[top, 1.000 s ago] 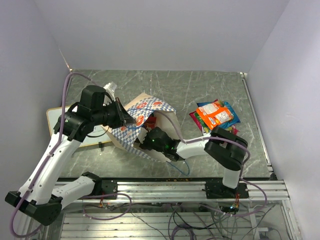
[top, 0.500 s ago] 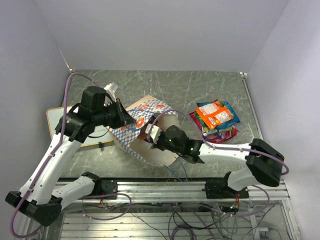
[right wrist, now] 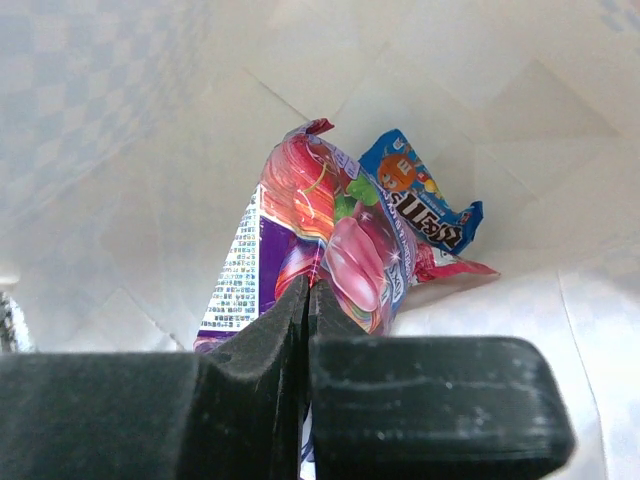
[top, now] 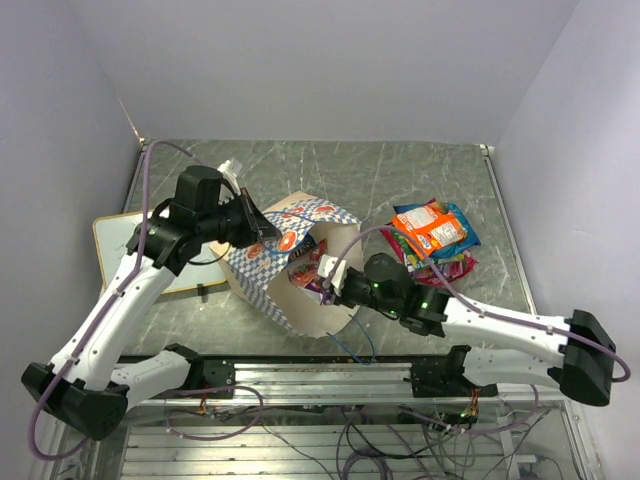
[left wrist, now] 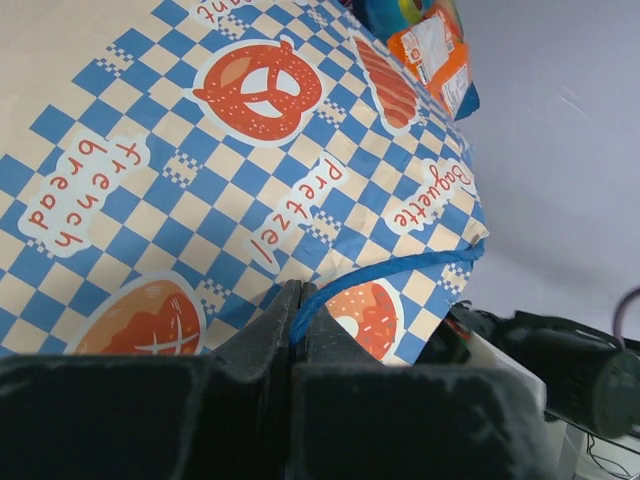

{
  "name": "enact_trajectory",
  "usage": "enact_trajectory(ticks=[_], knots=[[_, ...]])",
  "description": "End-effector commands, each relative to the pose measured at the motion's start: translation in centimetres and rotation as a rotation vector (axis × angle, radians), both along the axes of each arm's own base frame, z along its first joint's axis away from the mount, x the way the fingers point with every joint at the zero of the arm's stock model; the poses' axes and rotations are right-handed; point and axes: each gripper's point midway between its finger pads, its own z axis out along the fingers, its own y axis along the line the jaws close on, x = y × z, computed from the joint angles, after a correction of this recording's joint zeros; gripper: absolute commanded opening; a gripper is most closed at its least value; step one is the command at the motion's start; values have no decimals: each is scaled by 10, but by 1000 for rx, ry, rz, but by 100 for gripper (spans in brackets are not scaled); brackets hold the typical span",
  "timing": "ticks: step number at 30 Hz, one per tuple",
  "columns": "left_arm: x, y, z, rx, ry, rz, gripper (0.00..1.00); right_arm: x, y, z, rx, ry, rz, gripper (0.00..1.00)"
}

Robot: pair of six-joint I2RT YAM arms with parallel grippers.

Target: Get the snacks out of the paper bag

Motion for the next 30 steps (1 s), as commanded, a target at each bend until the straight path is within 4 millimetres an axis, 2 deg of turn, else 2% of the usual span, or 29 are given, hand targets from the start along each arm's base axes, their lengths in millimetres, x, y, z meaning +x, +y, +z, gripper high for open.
enact_trajectory(ticks=[1,6,8,14,17,19,23,30], knots=[[22,-6,12,-10,-51,20,7,-13,-11,49,34,-89,80,0],[43,-10,15,39,-72,7,7,-23,-47,86,17,-207,88,0],[48,-13,13,47,-68,2,7,-20,-60,112,16,-261,54,0],[58,-13,9,67,-69,18,7,-1,-98,171,15,-373,-125,0],[60,-15,8,67,-62,16,7,17,-123,190,33,-414,-302,0],[61,-15,7,63,-60,18,7,32,-142,192,8,-433,-450,0],[60,-16,6,50,-54,21,7,61,-170,174,-132,-460,-651,0],[53,-13,8,46,-54,22,7,128,-219,130,-308,-372,-779,0]])
